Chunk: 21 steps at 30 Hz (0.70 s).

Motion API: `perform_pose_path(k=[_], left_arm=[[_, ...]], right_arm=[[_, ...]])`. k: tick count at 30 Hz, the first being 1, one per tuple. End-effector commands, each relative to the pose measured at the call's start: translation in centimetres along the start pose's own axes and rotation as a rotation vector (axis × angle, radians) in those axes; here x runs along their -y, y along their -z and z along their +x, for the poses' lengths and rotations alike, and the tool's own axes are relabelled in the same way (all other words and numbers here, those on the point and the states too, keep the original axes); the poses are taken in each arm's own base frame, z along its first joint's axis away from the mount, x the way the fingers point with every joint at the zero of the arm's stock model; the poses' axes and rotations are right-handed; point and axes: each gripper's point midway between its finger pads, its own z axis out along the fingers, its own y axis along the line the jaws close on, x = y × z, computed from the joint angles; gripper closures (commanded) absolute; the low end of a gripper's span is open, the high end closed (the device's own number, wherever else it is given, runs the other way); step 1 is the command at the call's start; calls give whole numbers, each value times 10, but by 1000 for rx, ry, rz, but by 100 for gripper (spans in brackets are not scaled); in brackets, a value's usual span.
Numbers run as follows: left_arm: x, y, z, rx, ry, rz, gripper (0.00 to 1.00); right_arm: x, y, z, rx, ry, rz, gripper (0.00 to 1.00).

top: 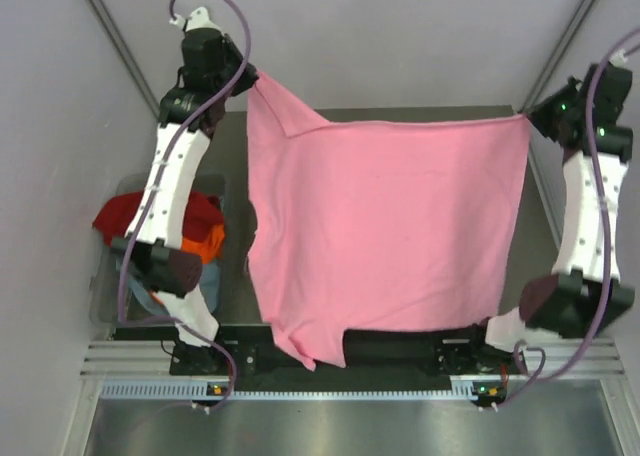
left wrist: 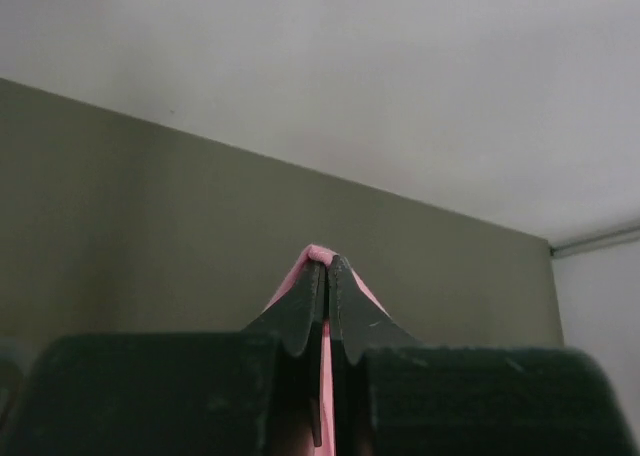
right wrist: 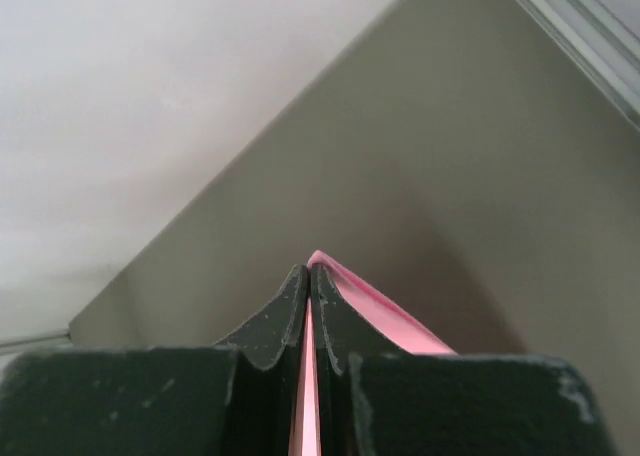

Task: Fold and stack the t-shirts
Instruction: Flatten the tshirt out

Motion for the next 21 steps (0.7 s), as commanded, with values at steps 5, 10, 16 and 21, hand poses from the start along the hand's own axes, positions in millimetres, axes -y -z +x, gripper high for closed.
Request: perform_pose_path(k=[5,10,16,21], left_arm=[[60,-9,-140,430,75,195,100],[87,66,-175,558,78,323,100],[106,141,-120,506,14,419,100],[81,172,-30,321,48,444,100]], right_arm=[[-95,-32,-125,231,156,-192,100],[-75,-14,-131,286,205,-170,100],[-26,17,-102,296,223,-71,100],[22,27,-54,214,225,56,100]])
